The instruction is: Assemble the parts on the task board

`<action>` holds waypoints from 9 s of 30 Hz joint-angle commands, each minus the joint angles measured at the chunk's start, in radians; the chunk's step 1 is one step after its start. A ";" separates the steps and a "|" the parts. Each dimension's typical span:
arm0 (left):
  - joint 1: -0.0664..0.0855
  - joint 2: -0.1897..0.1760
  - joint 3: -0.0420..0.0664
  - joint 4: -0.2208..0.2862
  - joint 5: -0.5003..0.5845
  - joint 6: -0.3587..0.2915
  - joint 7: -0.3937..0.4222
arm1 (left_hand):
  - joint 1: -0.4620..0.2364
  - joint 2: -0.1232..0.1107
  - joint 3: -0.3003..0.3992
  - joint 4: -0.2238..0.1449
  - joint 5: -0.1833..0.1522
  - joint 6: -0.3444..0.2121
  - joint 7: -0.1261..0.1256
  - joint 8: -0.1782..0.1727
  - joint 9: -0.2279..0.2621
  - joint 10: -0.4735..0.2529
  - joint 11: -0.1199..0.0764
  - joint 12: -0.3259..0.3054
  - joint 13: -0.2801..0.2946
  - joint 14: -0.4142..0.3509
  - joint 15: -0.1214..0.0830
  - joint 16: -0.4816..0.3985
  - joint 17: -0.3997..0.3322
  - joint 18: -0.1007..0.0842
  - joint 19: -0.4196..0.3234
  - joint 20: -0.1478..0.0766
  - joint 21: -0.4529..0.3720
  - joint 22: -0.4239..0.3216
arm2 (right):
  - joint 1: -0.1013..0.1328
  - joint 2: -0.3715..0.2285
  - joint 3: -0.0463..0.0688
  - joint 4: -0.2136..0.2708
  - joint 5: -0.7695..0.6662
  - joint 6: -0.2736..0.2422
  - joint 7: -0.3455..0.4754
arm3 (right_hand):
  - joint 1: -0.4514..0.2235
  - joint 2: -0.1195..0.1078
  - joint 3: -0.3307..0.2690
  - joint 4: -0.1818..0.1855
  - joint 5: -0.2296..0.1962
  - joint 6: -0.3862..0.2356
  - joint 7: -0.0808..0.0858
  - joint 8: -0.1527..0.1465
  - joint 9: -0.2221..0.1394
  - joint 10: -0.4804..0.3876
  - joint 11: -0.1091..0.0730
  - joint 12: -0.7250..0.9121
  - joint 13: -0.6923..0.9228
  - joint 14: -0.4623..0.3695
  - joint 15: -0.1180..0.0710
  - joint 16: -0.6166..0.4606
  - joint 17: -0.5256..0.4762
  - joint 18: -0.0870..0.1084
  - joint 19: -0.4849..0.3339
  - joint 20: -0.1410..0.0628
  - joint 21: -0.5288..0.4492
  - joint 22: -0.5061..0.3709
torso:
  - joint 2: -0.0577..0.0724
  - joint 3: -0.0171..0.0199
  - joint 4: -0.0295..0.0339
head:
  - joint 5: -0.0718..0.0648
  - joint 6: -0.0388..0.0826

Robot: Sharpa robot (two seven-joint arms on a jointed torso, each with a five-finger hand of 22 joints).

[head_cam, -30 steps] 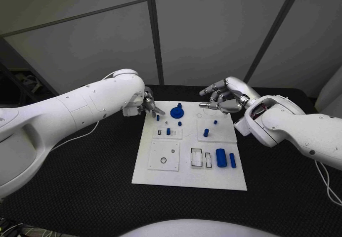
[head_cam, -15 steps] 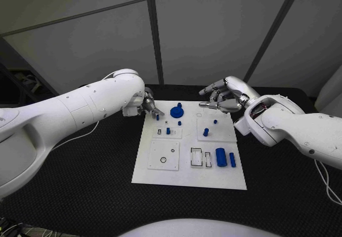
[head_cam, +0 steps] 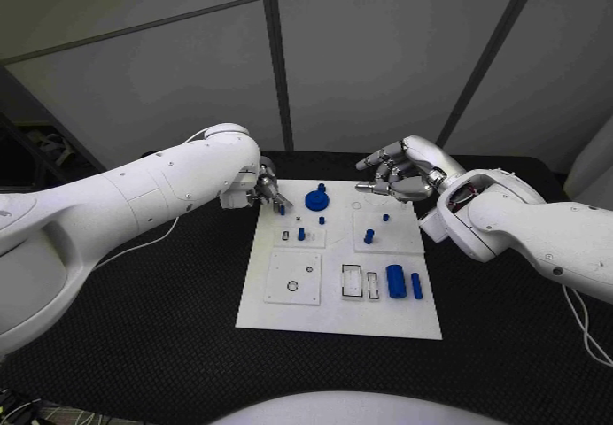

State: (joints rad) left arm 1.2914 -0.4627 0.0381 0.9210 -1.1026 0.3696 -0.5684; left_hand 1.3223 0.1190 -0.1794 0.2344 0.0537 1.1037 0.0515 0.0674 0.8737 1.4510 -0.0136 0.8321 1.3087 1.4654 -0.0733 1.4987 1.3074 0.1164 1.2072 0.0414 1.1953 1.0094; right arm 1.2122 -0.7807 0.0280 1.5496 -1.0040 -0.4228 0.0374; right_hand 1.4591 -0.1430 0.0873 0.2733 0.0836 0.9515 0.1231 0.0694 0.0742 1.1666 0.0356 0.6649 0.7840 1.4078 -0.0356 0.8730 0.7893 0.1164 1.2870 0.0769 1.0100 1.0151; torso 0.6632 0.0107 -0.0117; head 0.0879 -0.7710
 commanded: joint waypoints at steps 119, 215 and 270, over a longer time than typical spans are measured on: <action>-0.100 -0.253 -0.006 0.451 -0.009 -0.209 0.006 | -0.138 -0.059 0.586 -0.423 0.280 0.025 -0.015 0.068 0.189 0.035 -0.019 -0.005 -0.016 0.089 -0.017 0.026 0.197 0.000 0.037 -0.018 0.017 0.085 | 0.002 -0.010 0.000 -0.003 0.000 0.012 0.005 | -0.003 0.006 0.006 0.004 0.006 0.006 -0.001 -0.003 -0.001 -0.006 0.002 0.008 -0.003 0.012 -0.001 -0.006 0.004 0.008 0.009 -0.003 -0.006 0.000 | -0.003 0.0008 0.0038 | 0.007 -0.018; -0.084 -0.058 -0.073 0.228 -0.310 -0.450 0.512 | 0.202 -0.259 0.360 -0.164 0.113 -0.064 0.093 0.002 -0.631 -0.285 0.102 -0.760 -1.217 -0.109 0.082 -0.412 -0.410 0.066 -0.175 0.076 -0.382 -0.212 | 0.001 -0.010 0.000 -0.007 0.021 0.001 0.007 | -0.023 0.008 0.006 0.009 0.009 0.005 -0.001 -0.003 -0.001 -0.007 0.002 0.016 -0.009 0.017 -0.001 -0.016 0.011 0.008 0.014 -0.003 -0.016 -0.003 | -0.002 0.0011 0.0036 | -0.025 -0.004; -0.090 -0.008 -0.074 0.179 -0.313 -0.399 0.498 | 0.211 -0.193 0.510 -0.253 0.061 0.039 0.079 0.021 -0.682 -0.182 0.076 -0.728 -1.240 -0.035 0.060 -0.220 -0.249 0.044 -0.104 0.056 -0.203 -0.029 | 0.002 -0.002 0.000 -0.008 0.020 0.005 -0.006 | -0.018 0.013 0.010 0.007 0.010 0.006 -0.001 -0.003 -0.001 -0.007 0.002 0.017 -0.010 0.019 -0.001 -0.015 0.015 0.007 0.017 -0.003 -0.015 0.000 | -0.003 0.0003 0.0057 | -0.025 -0.010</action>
State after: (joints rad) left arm 1.2039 -0.4699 -0.0338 1.1010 -1.4097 -0.0325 -0.0750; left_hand 1.5309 -0.0826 0.3239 -0.0174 0.1182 1.1347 0.1304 0.0852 0.1915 1.2621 0.0611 0.1000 0.0679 1.4246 -0.0144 1.2725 1.0580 0.1634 1.0953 0.0967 0.9901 0.9773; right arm 1.2118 -0.7828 0.0275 1.5395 -0.9857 -0.4149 0.0264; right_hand 1.4407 -0.1378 0.0903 0.2812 0.0870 0.9515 0.1230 0.0694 0.0742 1.1629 0.0393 0.6774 0.7749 1.4223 -0.0358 0.8598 0.8037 0.1164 1.2976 0.0732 0.9982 1.0138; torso 0.6600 0.0115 -0.0073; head 0.0636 -0.7817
